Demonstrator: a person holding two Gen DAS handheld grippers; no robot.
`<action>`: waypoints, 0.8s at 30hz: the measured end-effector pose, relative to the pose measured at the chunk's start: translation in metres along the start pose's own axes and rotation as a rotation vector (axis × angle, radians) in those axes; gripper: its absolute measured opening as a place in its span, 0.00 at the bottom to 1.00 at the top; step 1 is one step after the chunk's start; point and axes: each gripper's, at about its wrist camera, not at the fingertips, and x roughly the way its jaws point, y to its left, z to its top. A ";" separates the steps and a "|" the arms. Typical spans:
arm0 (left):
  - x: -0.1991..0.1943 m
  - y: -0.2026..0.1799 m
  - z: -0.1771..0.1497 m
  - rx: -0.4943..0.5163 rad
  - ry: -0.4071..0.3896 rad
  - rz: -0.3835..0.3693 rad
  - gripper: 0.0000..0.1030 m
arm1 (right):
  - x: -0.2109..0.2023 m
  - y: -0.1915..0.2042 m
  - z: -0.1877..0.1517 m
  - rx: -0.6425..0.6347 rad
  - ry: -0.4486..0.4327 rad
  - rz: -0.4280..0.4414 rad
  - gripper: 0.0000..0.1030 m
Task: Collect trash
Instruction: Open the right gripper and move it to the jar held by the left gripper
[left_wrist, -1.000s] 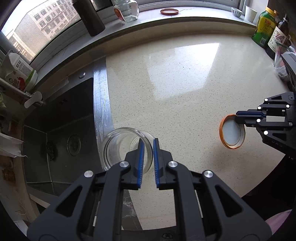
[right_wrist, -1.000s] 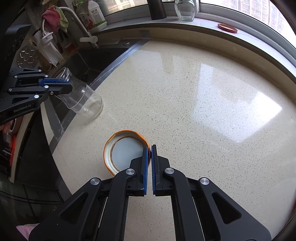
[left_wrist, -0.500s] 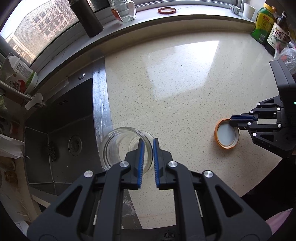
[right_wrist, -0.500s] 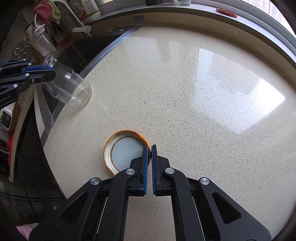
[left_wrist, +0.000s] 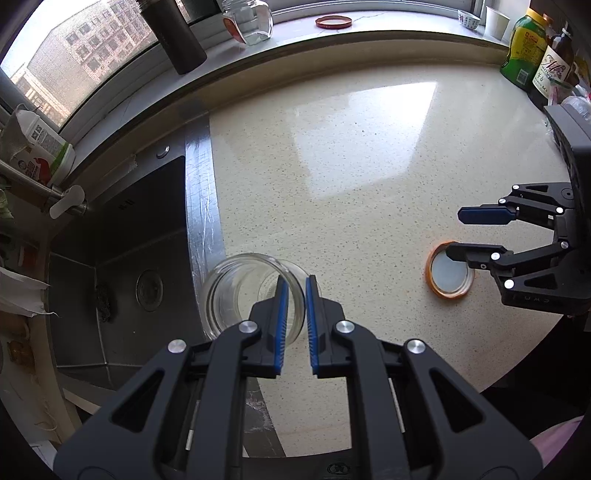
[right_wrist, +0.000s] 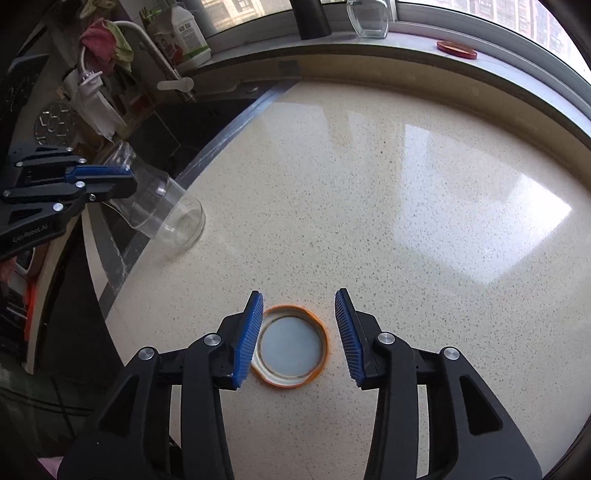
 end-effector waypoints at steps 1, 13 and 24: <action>0.000 0.000 0.000 0.000 -0.001 -0.001 0.08 | -0.001 0.005 0.004 -0.012 -0.016 0.015 0.54; 0.000 0.009 -0.003 -0.006 -0.005 -0.023 0.08 | 0.039 0.070 0.033 -0.219 -0.075 0.192 0.67; -0.002 0.022 -0.010 -0.031 -0.039 -0.062 0.08 | 0.064 0.052 0.035 0.000 0.027 0.331 0.67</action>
